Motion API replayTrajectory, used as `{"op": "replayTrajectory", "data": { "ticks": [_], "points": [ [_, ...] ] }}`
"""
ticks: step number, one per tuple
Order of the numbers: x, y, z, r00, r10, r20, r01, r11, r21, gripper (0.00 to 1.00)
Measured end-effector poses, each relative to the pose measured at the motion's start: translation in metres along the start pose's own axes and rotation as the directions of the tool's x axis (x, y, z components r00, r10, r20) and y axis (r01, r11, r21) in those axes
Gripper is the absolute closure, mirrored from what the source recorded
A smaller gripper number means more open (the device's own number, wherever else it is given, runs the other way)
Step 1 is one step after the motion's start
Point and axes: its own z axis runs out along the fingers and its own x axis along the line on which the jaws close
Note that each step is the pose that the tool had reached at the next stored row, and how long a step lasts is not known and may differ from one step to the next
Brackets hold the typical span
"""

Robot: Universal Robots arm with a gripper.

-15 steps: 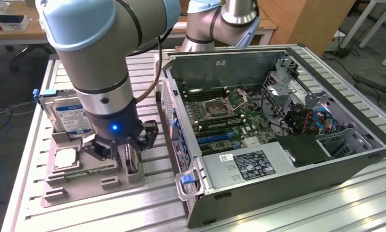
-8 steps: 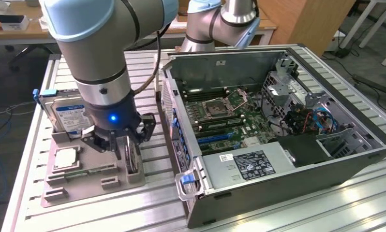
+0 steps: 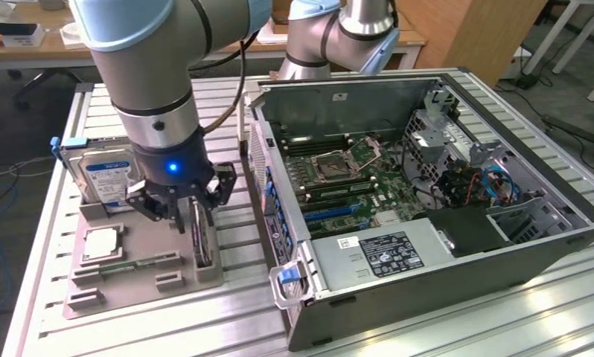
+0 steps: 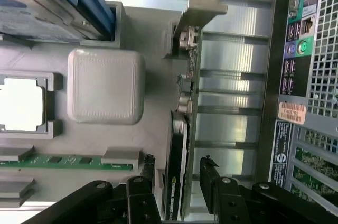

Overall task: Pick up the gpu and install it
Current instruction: 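Pick up the gpu and move the gpu toward the slot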

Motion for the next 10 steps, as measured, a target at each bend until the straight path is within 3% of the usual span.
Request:
{"op": "replayTrajectory", "data": {
  "ticks": [10],
  "points": [
    [0.002, 0.0085, 0.0122, 1.0, 0.0, 0.0001, 0.0, 1.0, -0.004, 0.53]
  ]
}}
